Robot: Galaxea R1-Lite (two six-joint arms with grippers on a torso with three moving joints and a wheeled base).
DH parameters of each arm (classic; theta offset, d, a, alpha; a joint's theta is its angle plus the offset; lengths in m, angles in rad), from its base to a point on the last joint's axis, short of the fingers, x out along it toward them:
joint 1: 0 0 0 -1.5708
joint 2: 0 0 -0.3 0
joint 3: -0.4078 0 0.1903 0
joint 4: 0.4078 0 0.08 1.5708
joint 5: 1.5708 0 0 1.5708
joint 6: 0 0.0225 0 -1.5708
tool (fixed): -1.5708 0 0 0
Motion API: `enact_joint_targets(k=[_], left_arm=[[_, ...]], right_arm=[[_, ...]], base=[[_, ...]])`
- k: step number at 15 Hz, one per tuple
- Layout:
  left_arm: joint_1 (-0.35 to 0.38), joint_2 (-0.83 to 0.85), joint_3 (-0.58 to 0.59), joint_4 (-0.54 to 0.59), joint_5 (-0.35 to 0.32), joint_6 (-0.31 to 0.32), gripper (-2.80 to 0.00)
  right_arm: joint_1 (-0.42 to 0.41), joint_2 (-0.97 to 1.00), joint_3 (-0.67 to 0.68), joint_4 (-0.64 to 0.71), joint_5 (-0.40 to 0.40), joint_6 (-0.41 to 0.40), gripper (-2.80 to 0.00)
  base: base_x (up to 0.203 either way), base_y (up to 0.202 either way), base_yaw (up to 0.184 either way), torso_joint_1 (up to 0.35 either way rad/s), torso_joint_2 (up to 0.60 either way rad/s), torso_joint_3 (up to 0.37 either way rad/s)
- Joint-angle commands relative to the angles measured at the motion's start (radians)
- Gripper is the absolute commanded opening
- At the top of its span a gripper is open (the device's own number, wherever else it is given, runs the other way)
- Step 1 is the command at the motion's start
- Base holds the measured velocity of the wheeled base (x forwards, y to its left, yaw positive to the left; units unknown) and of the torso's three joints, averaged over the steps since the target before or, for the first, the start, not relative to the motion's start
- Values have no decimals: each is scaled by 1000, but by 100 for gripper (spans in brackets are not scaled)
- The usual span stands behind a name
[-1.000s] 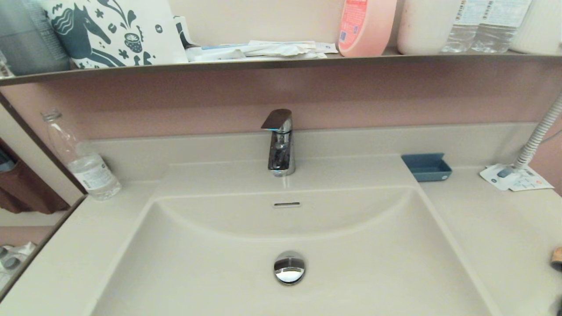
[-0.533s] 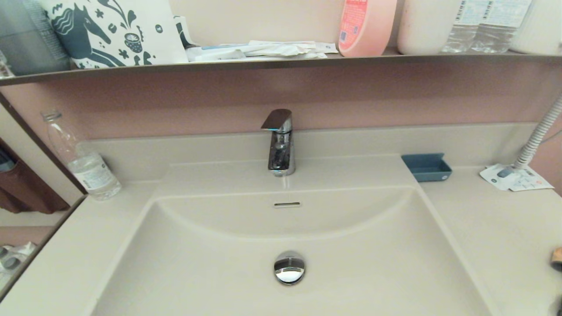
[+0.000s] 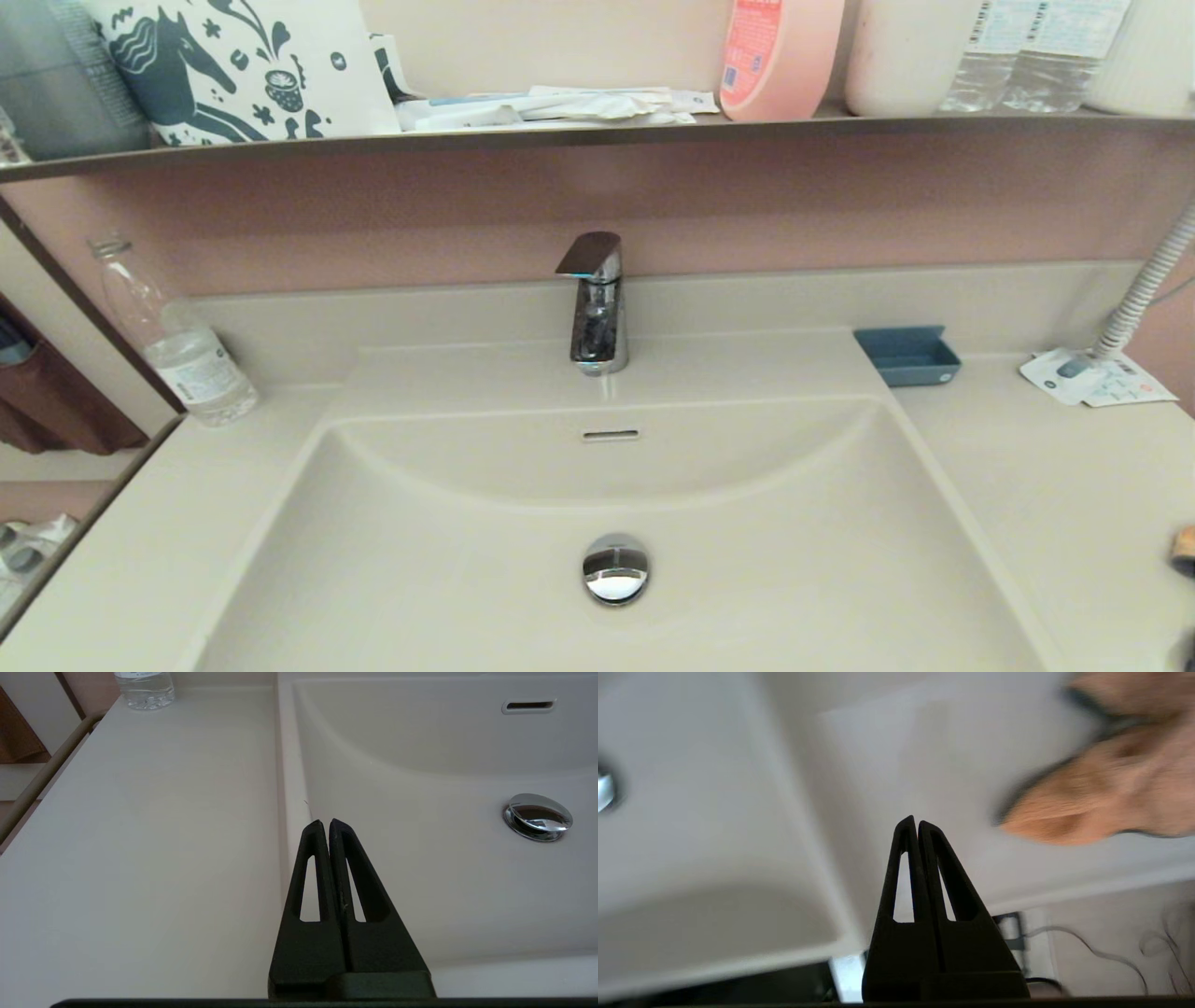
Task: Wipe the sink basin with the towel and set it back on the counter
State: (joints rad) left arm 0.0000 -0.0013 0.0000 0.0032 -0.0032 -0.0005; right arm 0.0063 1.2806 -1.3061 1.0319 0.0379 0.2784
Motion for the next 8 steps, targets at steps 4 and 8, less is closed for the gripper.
enact_joint_targets(k=[4, 8], left_arm=[[1, 1, 0, 0, 0, 0, -280], [0, 1, 0, 0, 0, 0, -280]], right_arm=[[238, -258, 38, 15, 0, 179, -280], [222, -543, 94, 35, -116, 256, -280]], base=[[0, 0, 0, 0, 0, 0], [0, 0, 0, 0, 0, 0]])
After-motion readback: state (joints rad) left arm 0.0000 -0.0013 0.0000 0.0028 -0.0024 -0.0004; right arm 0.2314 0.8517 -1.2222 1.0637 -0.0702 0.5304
